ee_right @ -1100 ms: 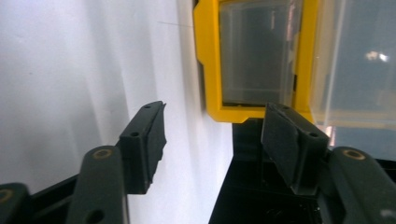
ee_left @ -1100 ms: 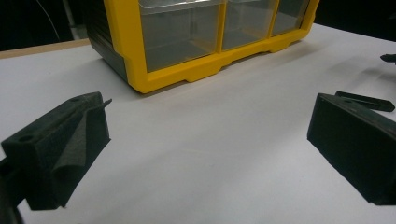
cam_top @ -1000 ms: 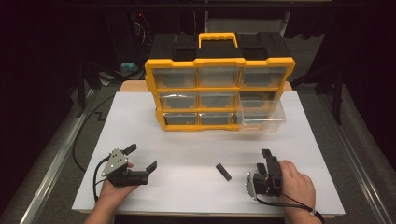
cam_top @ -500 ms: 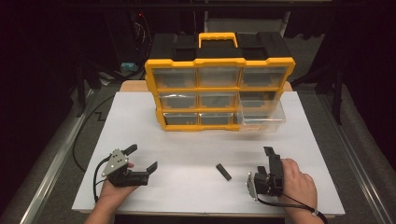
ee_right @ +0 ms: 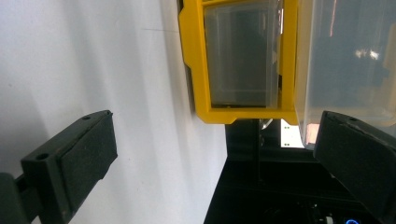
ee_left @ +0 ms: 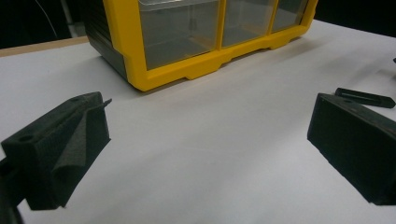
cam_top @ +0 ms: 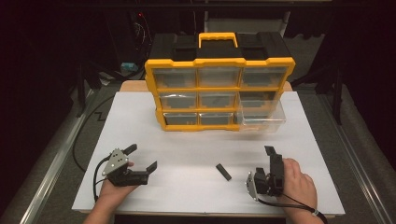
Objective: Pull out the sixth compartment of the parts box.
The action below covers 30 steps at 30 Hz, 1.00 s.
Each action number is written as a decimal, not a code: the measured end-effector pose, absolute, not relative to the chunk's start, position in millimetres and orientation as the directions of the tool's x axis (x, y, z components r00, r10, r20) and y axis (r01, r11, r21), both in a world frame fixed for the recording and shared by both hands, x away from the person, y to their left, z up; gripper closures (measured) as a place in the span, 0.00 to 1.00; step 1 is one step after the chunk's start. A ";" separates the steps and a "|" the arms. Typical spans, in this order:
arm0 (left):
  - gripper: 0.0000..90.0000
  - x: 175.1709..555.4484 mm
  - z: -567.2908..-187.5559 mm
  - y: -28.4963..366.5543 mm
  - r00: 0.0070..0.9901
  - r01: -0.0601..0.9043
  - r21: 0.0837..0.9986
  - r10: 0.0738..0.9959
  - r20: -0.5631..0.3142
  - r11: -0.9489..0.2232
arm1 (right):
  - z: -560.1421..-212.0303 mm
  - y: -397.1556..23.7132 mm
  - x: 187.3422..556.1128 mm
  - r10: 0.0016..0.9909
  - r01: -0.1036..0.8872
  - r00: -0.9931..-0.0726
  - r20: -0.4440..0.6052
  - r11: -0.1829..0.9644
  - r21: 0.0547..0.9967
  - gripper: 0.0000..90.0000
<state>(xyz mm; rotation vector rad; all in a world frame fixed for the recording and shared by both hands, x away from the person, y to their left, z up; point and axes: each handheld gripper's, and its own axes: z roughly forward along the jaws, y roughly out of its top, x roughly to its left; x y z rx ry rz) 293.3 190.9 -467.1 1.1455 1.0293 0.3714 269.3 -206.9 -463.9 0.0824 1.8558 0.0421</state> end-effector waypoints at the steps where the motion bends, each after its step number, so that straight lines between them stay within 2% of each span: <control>1: 0.00 293.6 -467.1 191.1 0.515 0.241 0.877 0.711 -0.479 0.416 | -463.4 -206.9 269.4 0.090 0.038 -0.283 -0.955 0.996 0.082 0.00; 11: 0.00 297.3 -466.2 193.0 0.494 0.248 0.868 0.715 -0.495 0.429 | -462.6 -211.5 274.1 0.256 0.084 -0.321 -0.912 0.967 0.242 0.00; 18: 0.00 297.5 -466.1 191.7 0.491 0.244 0.869 0.718 -0.493 0.430 | -460.9 -221.1 275.7 0.342 0.126 -0.331 -0.880 0.940 0.318 0.00; 20: 0.00 297.5 -465.7 191.7 0.487 0.245 0.866 0.717 -0.499 0.437 | -460.9 -225.1 276.2 0.387 0.146 -0.337 -0.858 0.922 0.358 0.00; 21: 0.00 297.4 -465.6 191.9 0.485 0.247 0.864 0.716 -0.502 0.438 | -460.3 -229.8 277.6 0.444 0.165 -0.351 -0.824 0.896 0.412 0.00; 23: 0.00 297.6 -466.0 192.2 0.483 0.253 0.863 0.716 -0.504 0.437 | -459.3 -231.5 278.6 0.452 0.161 -0.358 -0.817 0.892 0.423 0.00; 25: 0.00 297.7 -465.9 192.8 0.482 0.252 0.863 0.716 -0.505 0.438 | -461.2 -233.3 279.1 0.535 0.194 -0.364 -0.762 0.844 0.500 0.00; 30: 0.00 298.0 -465.5 193.9 0.483 0.256 0.859 0.711 -0.511 0.443 | -459.9 -239.3 281.7 0.622 0.232 -0.386 -0.681 0.780 0.582 0.00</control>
